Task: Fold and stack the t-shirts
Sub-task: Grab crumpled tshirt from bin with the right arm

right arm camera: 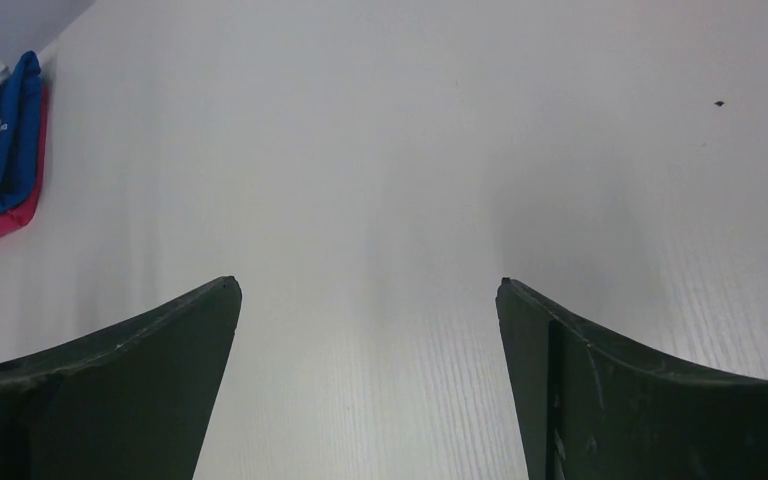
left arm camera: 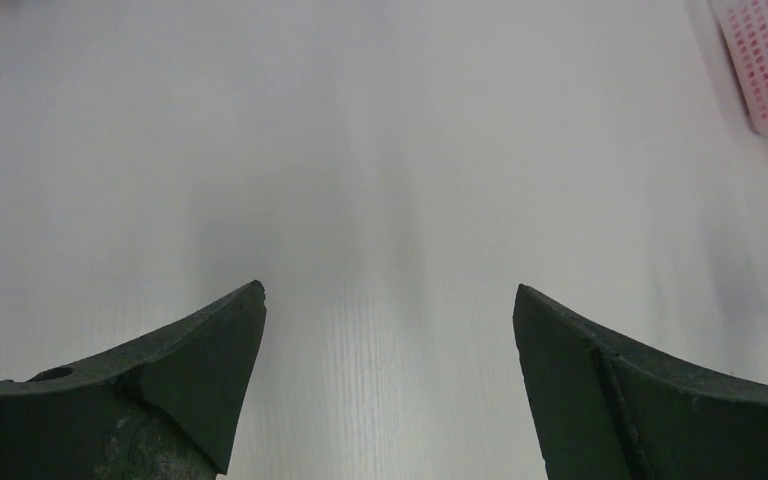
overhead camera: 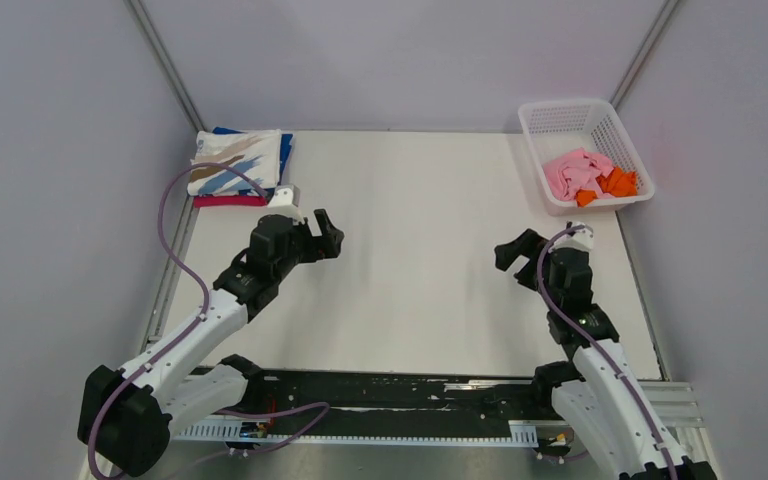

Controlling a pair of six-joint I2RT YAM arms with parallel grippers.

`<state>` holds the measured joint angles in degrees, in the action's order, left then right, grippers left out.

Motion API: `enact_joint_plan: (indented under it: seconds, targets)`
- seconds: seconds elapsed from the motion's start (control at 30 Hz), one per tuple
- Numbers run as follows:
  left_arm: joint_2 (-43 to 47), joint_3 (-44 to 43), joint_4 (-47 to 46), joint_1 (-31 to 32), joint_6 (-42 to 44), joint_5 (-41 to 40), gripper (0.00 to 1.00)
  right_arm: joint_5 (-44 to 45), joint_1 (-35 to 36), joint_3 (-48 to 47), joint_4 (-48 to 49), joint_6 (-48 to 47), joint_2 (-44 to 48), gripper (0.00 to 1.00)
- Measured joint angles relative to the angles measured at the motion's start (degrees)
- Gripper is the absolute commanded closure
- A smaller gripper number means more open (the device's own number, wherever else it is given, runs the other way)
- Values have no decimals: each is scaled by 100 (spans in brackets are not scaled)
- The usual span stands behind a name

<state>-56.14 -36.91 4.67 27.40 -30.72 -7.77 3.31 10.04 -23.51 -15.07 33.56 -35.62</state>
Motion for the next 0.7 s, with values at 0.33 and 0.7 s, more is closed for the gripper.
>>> enact_joint_plan:
  seconds: [0.33, 0.7]
  targets:
    - [-175, -2, -15, 0, 7, -55, 0, 1147, -205, -2813, 4, -597, -2426, 0]
    - [-507, -13, -66, -2, 15, -157, 0, 785, -2352, -6537, -1729, -1582, -5855, 3]
